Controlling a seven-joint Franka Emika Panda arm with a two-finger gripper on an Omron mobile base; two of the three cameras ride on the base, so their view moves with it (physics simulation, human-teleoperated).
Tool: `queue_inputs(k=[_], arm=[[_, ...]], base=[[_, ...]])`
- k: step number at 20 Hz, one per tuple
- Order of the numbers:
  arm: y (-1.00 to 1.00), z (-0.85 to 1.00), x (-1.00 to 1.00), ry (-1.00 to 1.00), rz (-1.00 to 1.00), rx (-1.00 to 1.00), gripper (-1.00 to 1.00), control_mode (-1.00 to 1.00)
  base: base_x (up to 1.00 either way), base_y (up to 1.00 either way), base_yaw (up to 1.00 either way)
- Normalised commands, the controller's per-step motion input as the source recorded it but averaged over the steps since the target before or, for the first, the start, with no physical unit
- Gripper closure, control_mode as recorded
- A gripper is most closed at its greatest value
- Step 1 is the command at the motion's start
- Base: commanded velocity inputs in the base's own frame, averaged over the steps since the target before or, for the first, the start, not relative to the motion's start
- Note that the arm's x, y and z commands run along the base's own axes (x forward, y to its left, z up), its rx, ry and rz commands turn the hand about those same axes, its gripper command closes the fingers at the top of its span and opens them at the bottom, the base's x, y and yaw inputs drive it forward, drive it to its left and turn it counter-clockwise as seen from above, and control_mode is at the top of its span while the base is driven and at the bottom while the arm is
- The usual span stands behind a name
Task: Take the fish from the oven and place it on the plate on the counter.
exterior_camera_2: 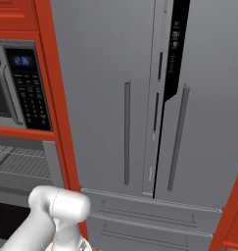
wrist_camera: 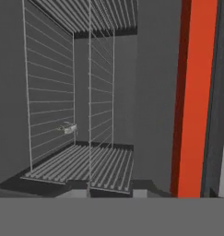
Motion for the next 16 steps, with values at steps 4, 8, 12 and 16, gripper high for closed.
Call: queue_inputs(k=[4,8,12,16], arm=[[0.0,-0.01,0.61,0.15,-0.03,-0.12,-1.0,-1.0],[0.0,-0.12,0.54,0.13,-0.01,-0.15,-1.0,-1.0],[0.0,-0.25,0.26,0.09,0.0,-0.17,-1.0,-1.0],[0.0,-0.26,-0.01,0.01,0.0,-0.13,-1.0,-1.0]], base=[[0.0,0.0,0.0],[0.0,0.0,0.0],[0.0,0.0,0.0],[0.0,0.0,0.0]])
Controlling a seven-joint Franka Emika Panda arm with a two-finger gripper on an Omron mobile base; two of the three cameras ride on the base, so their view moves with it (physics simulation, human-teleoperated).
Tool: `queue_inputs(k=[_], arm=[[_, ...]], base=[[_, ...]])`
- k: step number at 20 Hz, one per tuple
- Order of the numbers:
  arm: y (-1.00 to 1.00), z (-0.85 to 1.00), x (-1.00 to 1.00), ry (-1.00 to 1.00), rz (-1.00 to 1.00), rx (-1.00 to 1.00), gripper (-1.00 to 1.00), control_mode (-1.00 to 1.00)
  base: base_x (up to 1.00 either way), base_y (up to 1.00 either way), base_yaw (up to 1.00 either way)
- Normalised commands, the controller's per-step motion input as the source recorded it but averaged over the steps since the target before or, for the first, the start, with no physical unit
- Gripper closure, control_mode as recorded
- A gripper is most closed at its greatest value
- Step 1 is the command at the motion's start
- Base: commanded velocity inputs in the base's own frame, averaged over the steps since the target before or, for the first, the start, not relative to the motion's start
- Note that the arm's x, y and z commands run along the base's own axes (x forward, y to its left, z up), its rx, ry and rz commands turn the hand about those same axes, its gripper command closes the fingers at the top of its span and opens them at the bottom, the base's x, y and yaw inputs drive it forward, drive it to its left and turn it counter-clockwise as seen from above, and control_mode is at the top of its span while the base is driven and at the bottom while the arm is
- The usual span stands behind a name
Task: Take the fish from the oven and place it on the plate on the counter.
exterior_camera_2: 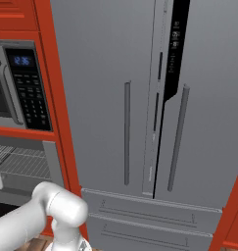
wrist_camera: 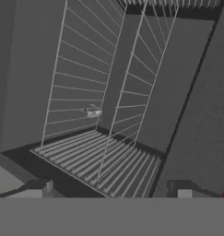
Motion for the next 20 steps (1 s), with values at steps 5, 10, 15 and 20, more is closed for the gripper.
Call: queue_inputs(k=[5,10,15,20], arm=[[0.0,-0.2,-0.03,0.02,0.07,-0.09,-1.0,-1.0],[0.0,-0.13,0.03,0.07,0.18,-0.1,-1.0,-1.0],[0.0,-0.32,0.16,0.01,0.11,-0.03,-1.0,-1.0],[0.0,-0.11,0.25,0.28,0.19,-0.1,-1.0,-1.0]], base=[[0.0,0.0,0.0],[0.0,0.0,0.0],[0.0,0.0,0.0],[0.0,0.0,0.0]])
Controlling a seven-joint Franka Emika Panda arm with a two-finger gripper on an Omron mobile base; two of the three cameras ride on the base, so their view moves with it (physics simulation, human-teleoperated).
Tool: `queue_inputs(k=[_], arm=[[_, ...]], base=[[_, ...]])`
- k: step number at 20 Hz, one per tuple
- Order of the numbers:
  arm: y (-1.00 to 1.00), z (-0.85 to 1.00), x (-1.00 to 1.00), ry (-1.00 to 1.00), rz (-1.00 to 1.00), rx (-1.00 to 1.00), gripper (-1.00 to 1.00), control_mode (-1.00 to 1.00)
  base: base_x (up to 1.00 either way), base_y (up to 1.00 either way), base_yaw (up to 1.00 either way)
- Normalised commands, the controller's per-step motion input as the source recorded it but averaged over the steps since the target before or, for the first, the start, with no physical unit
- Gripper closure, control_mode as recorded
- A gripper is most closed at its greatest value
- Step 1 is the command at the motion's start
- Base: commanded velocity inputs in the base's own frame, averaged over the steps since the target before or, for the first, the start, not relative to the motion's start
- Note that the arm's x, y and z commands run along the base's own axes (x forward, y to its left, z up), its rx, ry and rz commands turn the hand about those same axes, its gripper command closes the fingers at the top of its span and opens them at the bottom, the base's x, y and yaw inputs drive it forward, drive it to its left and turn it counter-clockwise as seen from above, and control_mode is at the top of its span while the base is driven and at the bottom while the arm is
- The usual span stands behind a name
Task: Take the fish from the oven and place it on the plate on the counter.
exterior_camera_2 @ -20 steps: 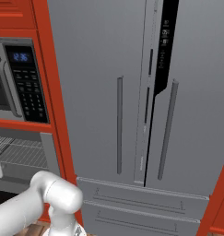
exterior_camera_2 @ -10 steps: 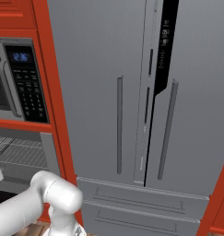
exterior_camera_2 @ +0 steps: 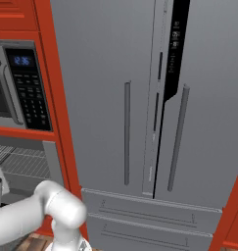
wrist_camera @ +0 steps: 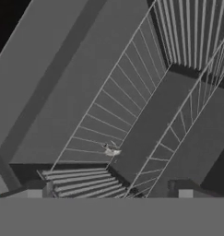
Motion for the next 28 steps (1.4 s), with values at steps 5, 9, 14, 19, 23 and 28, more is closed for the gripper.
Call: queue_inputs(k=[5,9,14,19,23,28], arm=[[0.0,0.0,0.26,0.37,0.23,-0.16,-1.0,-1.0],[0.0,-0.03,0.16,0.27,0.19,-0.19,-1.0,-1.0],[0.0,-0.12,0.0,0.02,0.15,-0.07,-1.0,-1.0],[0.0,-0.14,0.0,-0.05,0.15,-0.06,-1.0,-1.0],[0.06,-0.11,0.0,-0.16,0.14,-0.08,-1.0,-1.0],[0.13,-0.09,0.0,-0.15,0.17,-0.09,-1.0,-1.0]], base=[[0.0,0.0,0.0],[0.0,0.0,0.0],[0.0,0.0,0.0],[0.0,0.0,0.0],[0.0,0.0,0.0],[0.0,0.0,0.0]])
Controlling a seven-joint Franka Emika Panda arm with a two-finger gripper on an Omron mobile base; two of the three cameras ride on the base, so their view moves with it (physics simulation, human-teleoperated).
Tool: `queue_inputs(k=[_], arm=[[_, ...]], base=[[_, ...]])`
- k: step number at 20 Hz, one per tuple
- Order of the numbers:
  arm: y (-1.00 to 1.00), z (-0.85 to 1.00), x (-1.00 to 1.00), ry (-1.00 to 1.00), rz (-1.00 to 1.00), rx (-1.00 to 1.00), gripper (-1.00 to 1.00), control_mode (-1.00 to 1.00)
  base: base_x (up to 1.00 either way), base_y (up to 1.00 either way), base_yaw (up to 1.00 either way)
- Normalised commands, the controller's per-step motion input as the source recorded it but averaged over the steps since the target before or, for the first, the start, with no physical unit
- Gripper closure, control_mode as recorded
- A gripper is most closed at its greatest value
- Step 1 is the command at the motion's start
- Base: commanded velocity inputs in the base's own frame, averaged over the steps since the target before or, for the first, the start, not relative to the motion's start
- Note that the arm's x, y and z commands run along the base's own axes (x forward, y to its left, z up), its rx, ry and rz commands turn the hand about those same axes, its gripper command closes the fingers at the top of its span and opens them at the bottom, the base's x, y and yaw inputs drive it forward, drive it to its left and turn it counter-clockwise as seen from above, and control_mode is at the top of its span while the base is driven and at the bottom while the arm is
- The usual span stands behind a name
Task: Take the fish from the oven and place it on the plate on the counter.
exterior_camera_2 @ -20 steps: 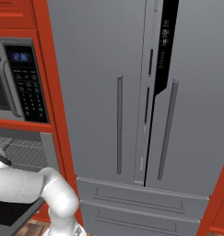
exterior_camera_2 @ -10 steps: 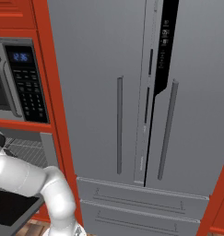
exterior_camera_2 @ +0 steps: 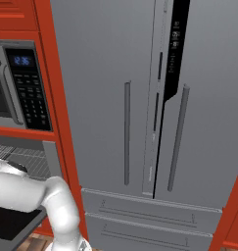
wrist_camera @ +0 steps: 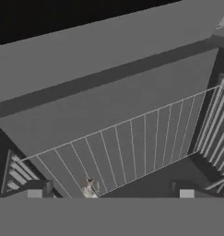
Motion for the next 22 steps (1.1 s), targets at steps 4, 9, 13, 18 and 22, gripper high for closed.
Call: queue_inputs(k=[4,9,13,18,22], arm=[[0.16,-0.12,0.0,-0.04,0.17,-0.12,-1.0,-1.0],[0.15,-0.02,0.03,0.0,0.15,-0.15,-1.0,-1.0],[0.12,-0.01,0.24,0.0,0.1,-0.12,-1.0,-1.0],[0.08,-0.16,0.18,0.0,0.06,-0.1,-1.0,-1.0],[0.0,-0.16,0.01,-0.07,0.0,-0.07,-1.0,-1.0]], base=[[0.0,0.0,0.0],[0.0,0.0,0.0],[0.0,0.0,0.0],[0.0,0.0,0.0],[0.0,0.0,0.0]])
